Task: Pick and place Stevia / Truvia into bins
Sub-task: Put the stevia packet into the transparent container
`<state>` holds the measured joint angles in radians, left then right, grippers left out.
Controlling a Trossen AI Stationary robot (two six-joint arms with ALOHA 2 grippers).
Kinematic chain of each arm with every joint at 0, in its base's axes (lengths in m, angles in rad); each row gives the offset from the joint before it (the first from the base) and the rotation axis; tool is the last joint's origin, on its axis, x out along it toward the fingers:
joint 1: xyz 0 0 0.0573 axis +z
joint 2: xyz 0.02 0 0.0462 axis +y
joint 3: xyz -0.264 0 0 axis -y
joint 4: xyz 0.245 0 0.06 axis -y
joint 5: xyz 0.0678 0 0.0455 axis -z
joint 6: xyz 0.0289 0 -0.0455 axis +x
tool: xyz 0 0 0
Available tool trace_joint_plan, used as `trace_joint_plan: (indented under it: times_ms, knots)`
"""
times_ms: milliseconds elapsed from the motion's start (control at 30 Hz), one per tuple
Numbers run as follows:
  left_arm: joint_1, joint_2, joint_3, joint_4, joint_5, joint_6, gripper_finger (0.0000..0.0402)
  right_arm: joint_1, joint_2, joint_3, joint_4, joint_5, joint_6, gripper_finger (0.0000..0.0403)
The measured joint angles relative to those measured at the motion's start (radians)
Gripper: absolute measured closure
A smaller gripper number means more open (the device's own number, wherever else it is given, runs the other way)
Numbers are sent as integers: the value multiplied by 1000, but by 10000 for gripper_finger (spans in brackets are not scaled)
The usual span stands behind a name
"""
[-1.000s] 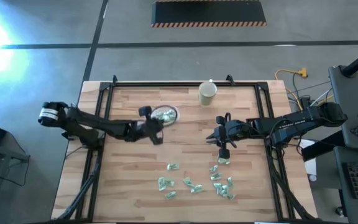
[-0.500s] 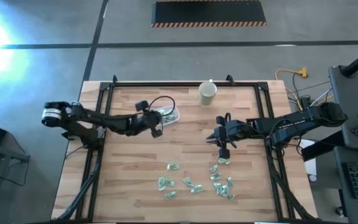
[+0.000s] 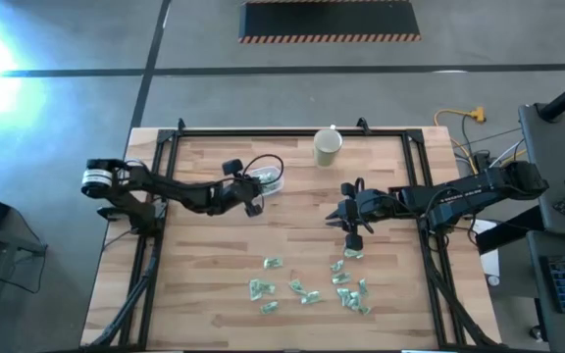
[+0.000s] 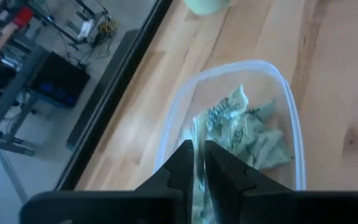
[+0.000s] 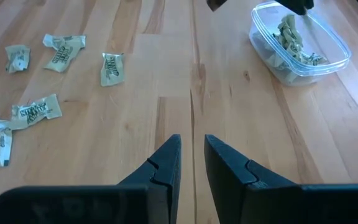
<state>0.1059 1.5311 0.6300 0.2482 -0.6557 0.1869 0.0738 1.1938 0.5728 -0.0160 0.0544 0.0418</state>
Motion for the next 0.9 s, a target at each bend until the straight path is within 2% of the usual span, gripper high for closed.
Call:
trace_joint_plan:
  times_ms: [167,400,533,700,900]
  knots:
    - [1,17,0,25,-9,30,335,0,0,-1,0,0,0,342]
    - [-6,-22,0,22,-8,28,288,0,0,-6,-1,0,3,342]
    - [-31,-65,0,-30,-2,-22,281,3,0,-18,-9,-20,41,342]
    - [-85,-135,0,-135,76,-45,281,9,0,-20,-60,-128,100,342]
    - [-155,-197,1,-189,89,-75,281,80,0,-20,-147,-129,178,342]
